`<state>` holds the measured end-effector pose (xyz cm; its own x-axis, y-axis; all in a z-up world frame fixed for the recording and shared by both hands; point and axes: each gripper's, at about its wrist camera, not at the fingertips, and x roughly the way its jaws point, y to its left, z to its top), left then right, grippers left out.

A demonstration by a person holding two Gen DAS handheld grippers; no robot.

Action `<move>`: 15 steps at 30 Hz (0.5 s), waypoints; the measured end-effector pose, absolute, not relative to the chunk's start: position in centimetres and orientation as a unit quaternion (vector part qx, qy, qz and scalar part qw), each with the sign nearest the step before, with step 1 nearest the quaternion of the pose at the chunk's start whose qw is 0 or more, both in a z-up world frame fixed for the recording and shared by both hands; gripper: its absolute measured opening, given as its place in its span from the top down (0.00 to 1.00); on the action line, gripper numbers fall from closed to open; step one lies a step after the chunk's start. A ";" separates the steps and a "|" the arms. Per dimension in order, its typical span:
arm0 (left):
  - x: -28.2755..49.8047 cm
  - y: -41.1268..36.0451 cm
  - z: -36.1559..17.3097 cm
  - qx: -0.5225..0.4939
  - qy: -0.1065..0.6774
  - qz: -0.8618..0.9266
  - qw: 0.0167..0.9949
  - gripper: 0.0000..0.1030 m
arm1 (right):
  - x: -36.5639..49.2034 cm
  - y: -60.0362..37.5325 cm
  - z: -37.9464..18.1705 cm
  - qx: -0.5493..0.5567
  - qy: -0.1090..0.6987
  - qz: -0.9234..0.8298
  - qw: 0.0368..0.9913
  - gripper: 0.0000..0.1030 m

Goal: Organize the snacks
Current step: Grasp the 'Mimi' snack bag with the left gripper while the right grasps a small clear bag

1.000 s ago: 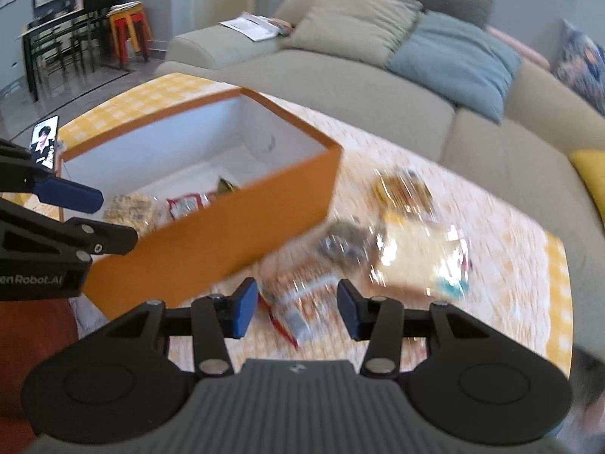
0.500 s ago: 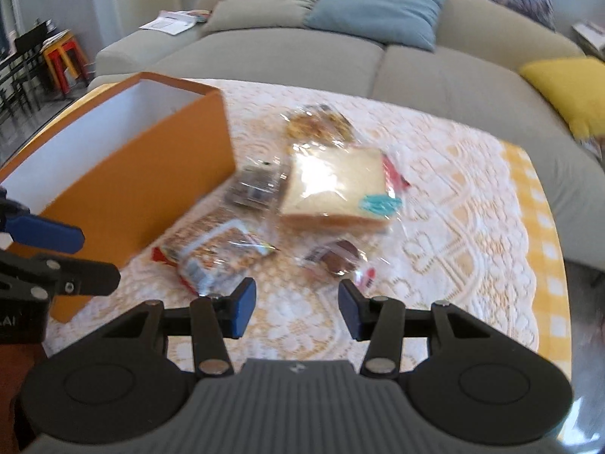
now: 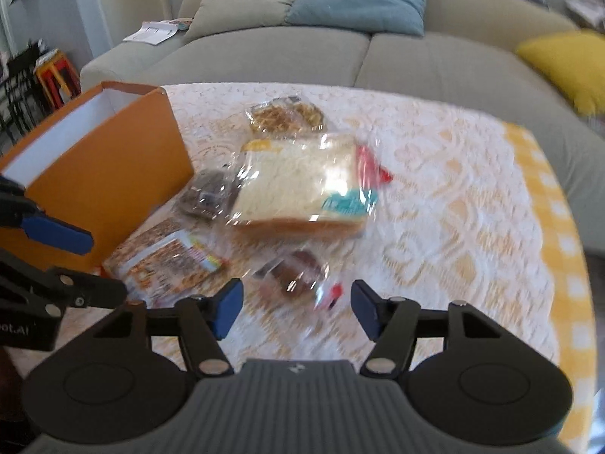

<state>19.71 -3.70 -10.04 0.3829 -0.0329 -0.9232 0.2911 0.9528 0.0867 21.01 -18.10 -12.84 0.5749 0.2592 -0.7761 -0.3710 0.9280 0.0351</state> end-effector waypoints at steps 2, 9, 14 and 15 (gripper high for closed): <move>20.4 -3.9 -10.4 0.123 0.552 -0.097 0.819 0.36 | 21.6 -17.8 -13.2 -0.079 0.414 0.190 0.887 0.39; 22.1 -5.0 -12.4 0.147 0.574 -0.090 0.801 0.36 | 22.1 -17.9 -14.9 -0.081 0.405 0.220 0.884 0.39; 22.8 -5.0 -13.9 0.147 0.594 -0.073 0.788 0.35 | 22.0 -17.7 -15.7 -0.100 0.405 0.228 0.880 0.39; 22.9 -5.0 -14.0 0.149 0.595 -0.072 0.787 0.34 | 22.0 -17.7 -15.7 -0.101 0.403 0.229 0.880 0.39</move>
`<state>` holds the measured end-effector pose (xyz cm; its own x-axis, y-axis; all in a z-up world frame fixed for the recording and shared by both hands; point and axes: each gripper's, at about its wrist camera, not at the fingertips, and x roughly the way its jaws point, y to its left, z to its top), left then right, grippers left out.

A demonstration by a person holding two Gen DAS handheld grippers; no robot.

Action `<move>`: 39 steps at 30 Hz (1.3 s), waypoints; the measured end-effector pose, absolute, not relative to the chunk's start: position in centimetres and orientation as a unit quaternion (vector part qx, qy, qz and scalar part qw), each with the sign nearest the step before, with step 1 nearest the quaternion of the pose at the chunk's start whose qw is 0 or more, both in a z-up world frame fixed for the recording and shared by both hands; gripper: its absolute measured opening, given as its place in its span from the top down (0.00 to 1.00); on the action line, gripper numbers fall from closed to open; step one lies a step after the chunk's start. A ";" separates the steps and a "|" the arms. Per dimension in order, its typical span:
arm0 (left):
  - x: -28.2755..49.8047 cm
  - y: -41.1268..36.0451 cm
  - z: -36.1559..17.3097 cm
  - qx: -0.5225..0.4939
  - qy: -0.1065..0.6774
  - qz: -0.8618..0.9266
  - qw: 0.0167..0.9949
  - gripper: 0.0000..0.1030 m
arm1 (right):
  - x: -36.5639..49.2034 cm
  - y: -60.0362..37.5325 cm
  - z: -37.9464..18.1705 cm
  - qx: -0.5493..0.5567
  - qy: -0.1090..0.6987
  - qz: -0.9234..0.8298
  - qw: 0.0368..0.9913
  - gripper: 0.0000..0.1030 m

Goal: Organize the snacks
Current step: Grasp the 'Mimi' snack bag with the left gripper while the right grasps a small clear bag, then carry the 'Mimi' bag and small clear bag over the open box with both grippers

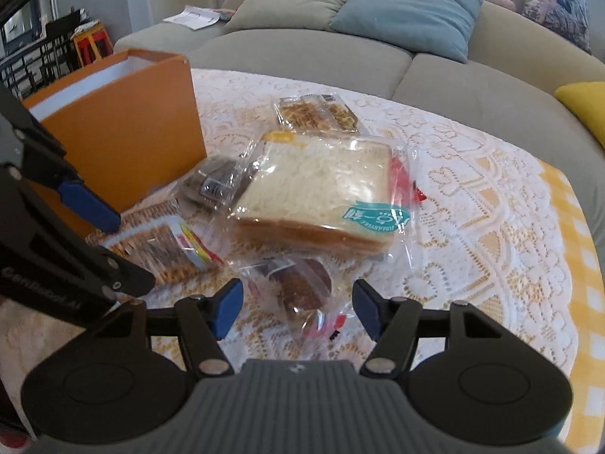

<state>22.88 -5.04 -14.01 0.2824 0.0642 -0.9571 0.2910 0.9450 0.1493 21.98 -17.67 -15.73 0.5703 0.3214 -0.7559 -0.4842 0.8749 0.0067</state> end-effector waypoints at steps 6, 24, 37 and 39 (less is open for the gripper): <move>23.2 -5.2 -14.5 0.159 0.598 -0.070 0.782 0.31 | 22.0 -17.9 -15.7 -0.092 0.402 0.230 0.881 0.41; 22.3 -5.5 -14.5 0.197 0.584 -0.050 0.786 0.60 | 21.5 -17.3 -16.1 -0.146 0.384 0.207 0.888 0.63; 19.5 -4.5 -9.9 0.112 0.579 -0.044 0.807 0.61 | 19.3 -16.7 -14.7 -0.167 0.384 0.224 0.880 0.68; 19.1 -4.6 -9.3 0.105 0.577 -0.046 0.809 0.61 | 18.7 -16.7 -14.3 -0.169 0.392 0.223 0.876 0.69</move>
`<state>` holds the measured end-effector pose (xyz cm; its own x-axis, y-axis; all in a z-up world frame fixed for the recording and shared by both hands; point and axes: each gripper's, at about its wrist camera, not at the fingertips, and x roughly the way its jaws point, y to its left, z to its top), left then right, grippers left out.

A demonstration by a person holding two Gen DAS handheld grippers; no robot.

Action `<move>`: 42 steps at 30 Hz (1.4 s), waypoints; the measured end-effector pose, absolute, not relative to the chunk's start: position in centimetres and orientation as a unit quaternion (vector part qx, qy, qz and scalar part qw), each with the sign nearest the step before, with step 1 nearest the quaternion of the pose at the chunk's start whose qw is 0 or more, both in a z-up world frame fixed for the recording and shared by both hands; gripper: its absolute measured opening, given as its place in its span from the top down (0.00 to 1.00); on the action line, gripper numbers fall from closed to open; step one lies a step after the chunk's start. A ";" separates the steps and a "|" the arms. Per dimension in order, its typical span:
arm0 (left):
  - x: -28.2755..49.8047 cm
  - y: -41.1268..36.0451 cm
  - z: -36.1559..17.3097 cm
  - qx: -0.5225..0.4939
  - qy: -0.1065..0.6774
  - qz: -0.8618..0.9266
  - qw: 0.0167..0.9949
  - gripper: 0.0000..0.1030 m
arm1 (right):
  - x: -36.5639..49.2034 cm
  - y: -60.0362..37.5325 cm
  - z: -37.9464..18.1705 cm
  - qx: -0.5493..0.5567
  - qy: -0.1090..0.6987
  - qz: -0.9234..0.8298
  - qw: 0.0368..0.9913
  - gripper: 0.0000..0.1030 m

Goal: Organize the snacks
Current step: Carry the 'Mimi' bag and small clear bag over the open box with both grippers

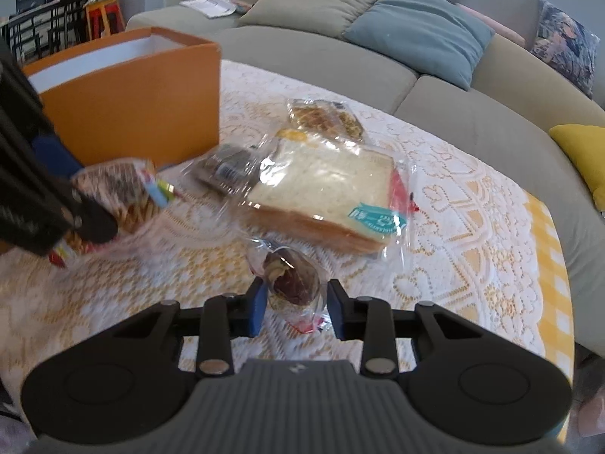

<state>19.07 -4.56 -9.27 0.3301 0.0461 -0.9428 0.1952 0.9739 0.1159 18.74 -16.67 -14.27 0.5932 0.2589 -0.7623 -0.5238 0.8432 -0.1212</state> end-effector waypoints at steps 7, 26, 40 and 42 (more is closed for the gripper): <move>17.1 -4.2 -7.0 0.086 0.559 -0.052 0.823 0.61 | 16.7 -16.0 -12.3 -0.157 0.418 0.230 0.865 0.69; 13.7 5.2 1.0 -0.012 0.471 -0.003 0.882 0.61 | 15.6 -8.5 -2.6 -0.137 0.364 0.300 0.871 0.69; 15.4 12.8 0.0 -0.034 0.461 0.067 0.884 0.61 | 17.9 0.0 -0.6 -0.218 0.335 0.363 0.842 0.69; 15.9 13.6 -0.4 -0.037 0.463 0.069 0.883 0.61 | 18.3 1.0 -0.8 -0.231 0.336 0.366 0.836 0.69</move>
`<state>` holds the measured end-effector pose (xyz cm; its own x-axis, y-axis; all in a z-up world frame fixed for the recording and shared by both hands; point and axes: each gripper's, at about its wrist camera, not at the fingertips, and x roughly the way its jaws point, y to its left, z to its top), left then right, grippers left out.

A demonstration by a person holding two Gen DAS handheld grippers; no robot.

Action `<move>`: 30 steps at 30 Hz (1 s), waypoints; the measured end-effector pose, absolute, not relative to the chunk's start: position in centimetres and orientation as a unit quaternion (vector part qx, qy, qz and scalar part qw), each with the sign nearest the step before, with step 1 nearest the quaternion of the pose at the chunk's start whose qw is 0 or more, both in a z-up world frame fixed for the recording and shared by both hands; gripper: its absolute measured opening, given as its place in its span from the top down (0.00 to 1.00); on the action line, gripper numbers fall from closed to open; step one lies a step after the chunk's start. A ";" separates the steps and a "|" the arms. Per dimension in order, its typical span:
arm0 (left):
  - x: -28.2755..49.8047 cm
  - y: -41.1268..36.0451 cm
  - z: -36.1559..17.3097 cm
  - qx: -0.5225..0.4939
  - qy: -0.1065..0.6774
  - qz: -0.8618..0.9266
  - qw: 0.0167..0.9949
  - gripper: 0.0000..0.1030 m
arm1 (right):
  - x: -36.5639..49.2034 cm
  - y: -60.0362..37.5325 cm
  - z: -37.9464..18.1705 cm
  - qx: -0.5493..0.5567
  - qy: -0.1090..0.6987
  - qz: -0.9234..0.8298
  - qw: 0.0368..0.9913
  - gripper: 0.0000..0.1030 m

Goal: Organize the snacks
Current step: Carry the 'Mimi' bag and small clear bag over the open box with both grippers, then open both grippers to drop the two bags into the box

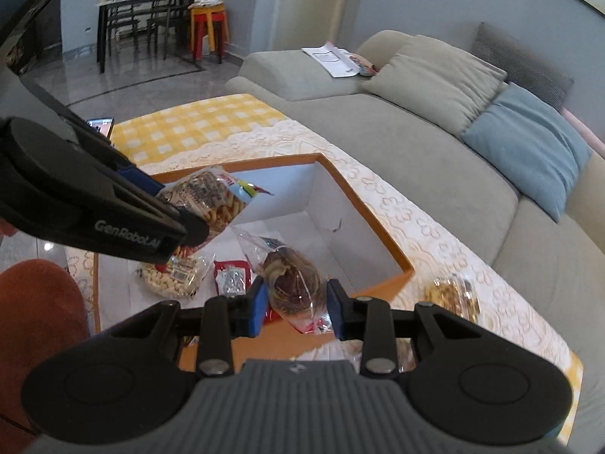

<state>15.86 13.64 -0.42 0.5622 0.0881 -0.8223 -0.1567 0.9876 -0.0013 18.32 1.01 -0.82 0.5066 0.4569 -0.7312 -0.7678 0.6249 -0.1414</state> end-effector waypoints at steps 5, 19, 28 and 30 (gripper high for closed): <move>17.2 15.4 -2.1 -0.038 0.475 0.075 0.876 0.61 | 19.6 3.6 -1.9 -0.255 0.348 0.370 0.823 0.69; 20.5 18.4 -7.2 -0.017 0.515 0.092 0.852 0.61 | 23.1 8.6 -6.9 -0.299 0.403 0.370 0.782 0.69; 21.0 19.5 -9.4 -0.057 0.545 0.073 0.833 0.61 | 24.1 10.4 -8.9 -0.320 0.418 0.375 0.763 0.69; 21.0 19.6 -9.7 -0.059 0.550 0.076 0.830 0.61 | 24.3 10.5 -9.4 -0.323 0.422 0.375 0.759 0.69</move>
<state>21.00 19.60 -9.74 0.3837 0.0611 -0.9214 -0.1900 0.9817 -0.0140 24.28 10.53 -9.39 0.3621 0.2966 -0.8837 -0.8421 0.5106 -0.1737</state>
